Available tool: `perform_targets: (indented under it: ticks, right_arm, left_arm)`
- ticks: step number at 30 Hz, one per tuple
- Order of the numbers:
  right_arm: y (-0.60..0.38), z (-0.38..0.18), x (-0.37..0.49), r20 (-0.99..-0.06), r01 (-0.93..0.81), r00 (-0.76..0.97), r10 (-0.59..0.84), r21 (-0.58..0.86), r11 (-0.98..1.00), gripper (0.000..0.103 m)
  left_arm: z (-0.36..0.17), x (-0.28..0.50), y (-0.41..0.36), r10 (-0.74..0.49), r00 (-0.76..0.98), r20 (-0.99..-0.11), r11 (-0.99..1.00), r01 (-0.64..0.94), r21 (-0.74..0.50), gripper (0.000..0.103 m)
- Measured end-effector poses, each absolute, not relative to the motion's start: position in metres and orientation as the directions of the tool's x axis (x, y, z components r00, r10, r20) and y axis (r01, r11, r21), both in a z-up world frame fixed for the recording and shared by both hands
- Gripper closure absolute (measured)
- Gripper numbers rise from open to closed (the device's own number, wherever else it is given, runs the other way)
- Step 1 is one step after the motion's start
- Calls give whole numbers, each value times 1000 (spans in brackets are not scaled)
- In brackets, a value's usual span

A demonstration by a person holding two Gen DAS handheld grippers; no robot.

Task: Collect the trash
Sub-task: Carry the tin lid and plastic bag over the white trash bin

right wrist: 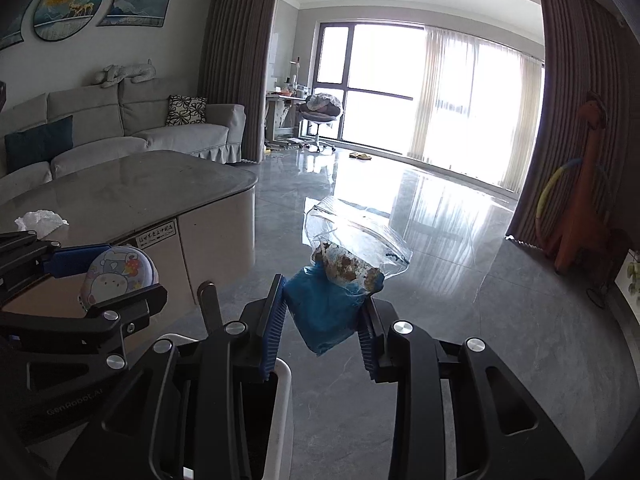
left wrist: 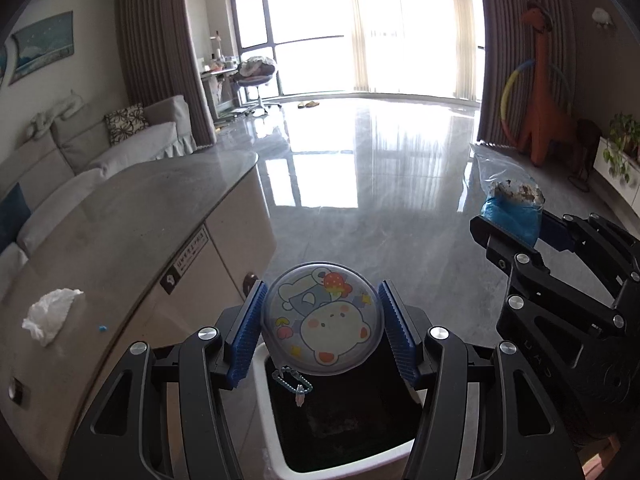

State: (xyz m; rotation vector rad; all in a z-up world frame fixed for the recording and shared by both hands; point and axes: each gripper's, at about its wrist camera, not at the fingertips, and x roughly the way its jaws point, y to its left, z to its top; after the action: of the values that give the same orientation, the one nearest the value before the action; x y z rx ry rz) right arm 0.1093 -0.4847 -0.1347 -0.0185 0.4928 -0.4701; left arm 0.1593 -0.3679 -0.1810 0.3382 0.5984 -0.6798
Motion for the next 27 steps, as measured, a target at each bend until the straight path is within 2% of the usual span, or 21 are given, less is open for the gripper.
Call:
perform_targets:
  ticks: [4, 9, 23, 26, 27]
  right_arm:
    - [-484, -143, 117, -489, 418, 757, -434, -148, 896, 69]
    - [-476, -156, 126, -525, 384, 739, -422, -187, 904, 69]
    - [-472, -187, 156, -629, 317, 672, -391, -232, 919, 69]
    - [-472, -191, 159, -641, 314, 658, -395, -243, 918, 69]
    - [-472, -193, 160, -643, 313, 654, -398, -249, 917, 69]
  left_arm:
    - [-204, 168, -377, -475, 594, -649, 710, 695, 116, 45]
    - [-237, 184, -383, -461, 532, -710, 703, 708, 75, 45]
    - [-295, 201, -396, -458, 429, -779, 652, 757, 34, 44]
    - [-305, 205, -400, -458, 403, -792, 637, 770, 24, 42]
    - [-309, 207, -401, -459, 382, -802, 626, 780, 12, 32]
